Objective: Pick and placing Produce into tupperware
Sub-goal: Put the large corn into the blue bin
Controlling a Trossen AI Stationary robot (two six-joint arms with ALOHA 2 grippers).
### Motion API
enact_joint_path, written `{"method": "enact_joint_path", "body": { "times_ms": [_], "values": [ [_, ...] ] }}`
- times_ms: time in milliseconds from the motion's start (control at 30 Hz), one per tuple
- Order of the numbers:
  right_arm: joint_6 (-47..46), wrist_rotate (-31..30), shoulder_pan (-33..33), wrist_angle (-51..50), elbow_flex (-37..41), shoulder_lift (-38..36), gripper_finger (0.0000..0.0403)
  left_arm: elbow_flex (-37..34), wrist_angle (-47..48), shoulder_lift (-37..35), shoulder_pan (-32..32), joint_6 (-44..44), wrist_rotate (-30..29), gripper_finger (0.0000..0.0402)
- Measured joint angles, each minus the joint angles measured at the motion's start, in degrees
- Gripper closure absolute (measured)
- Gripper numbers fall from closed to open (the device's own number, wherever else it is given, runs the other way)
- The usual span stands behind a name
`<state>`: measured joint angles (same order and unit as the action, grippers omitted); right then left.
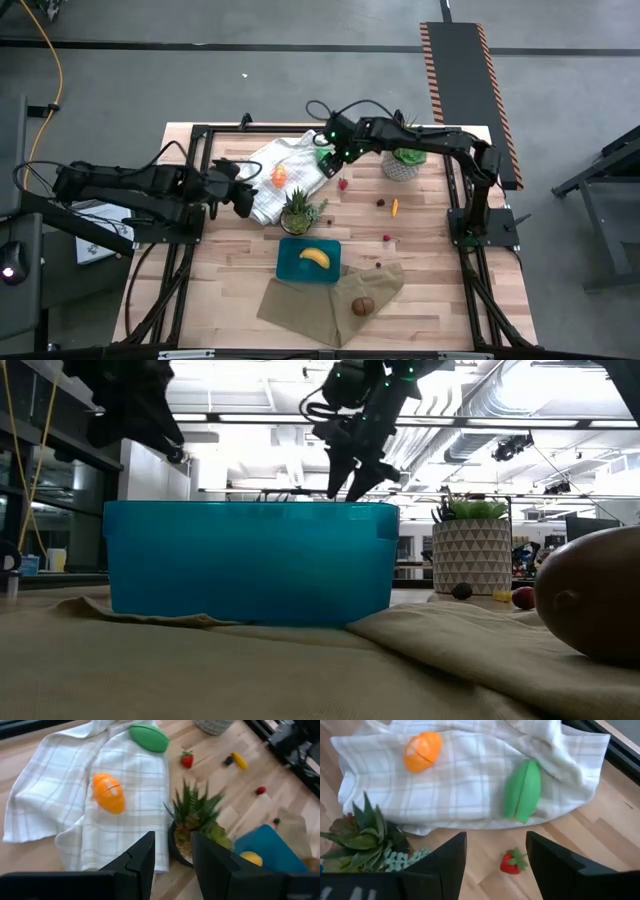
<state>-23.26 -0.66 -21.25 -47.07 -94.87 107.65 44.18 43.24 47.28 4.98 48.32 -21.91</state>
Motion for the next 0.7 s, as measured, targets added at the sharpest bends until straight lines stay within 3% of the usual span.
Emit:
{"method": "enact_joint_path", "body": {
  "times_ms": [333,700],
  "values": [
    [5.82,7.73,-6.66,0.58,0.0,2.83,0.0206,0.0,-1.85,1.65,10.42,-0.03,4.89,0.0286],
    [8.27,11.89,-8.03,2.18,0.0,7.77,0.0206,0.0,-1.73,1.62,12.71,-0.04,4.83,0.0286]
  ]
}}
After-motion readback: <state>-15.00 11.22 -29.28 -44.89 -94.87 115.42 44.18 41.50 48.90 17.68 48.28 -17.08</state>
